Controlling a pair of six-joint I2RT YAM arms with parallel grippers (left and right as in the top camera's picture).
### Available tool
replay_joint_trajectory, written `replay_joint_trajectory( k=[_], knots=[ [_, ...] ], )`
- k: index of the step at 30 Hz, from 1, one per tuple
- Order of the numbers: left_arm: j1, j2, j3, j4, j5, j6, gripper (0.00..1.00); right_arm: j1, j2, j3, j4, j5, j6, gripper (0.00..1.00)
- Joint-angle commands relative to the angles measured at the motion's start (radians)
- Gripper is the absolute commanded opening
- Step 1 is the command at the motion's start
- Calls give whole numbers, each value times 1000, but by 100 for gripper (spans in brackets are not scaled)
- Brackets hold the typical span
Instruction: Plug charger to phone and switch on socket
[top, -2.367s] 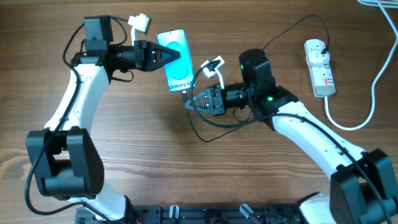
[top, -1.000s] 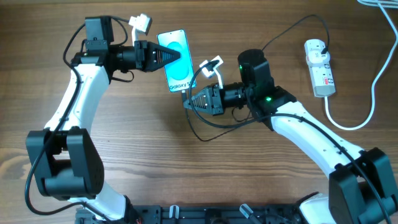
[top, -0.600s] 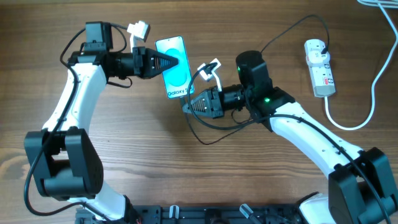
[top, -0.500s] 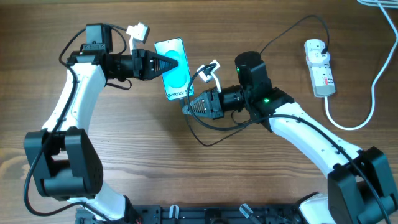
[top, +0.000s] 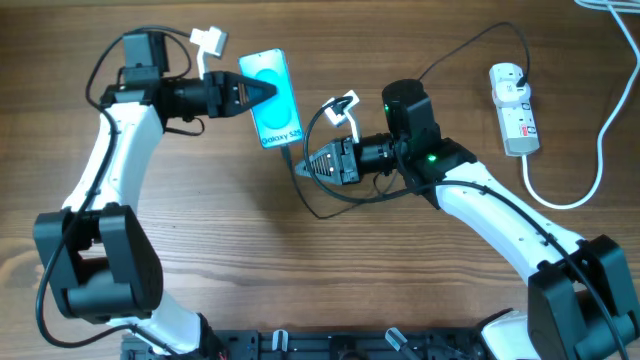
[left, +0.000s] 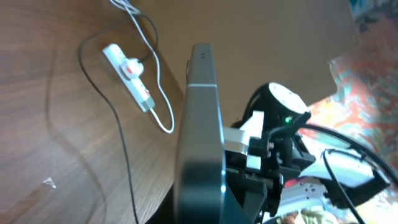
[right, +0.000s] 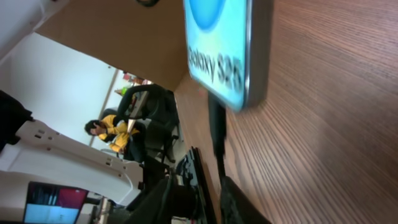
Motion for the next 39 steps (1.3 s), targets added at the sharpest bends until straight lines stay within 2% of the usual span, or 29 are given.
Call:
replay_joint_trajectory(
  k=[1, 3, 8, 14, 16, 18, 28, 30, 34, 39],
  knots=[
    [16, -3, -5, 50, 21, -149, 4, 13, -6, 26, -6, 4, -11, 32],
    [8, -3, -5, 53, 21, -160, 4, 29, -6, 26, -8, 26, -40, 36],
    [-23, -3, -5, 52, 21, -164, 4, 69, -5, 25, -11, 157, -34, 36],
    [-42, -3, -5, 48, 21, -163, 4, 71, -5, 25, 10, 190, -3, 24],
    [-42, -3, -5, 48, 21, -163, 4, 70, -5, 25, 27, 194, 4, 11],
    [-42, -3, -5, 46, 21, -163, 4, 70, -5, 25, 43, 193, 22, 4],
    [-90, -3, -5, 25, 26, -151, 4, 69, -6, 26, 95, 207, 44, 4],
    [-98, -3, -5, -19, 29, -105, 4, 69, -6, 26, 95, 217, 44, 4],
    [-101, -3, -5, -221, 29, 95, 4, 69, -6, 26, 96, 239, 42, 5],
    [-101, -3, -5, -373, 29, 252, 4, 63, -6, 27, 98, 238, 38, 4]
  ],
)
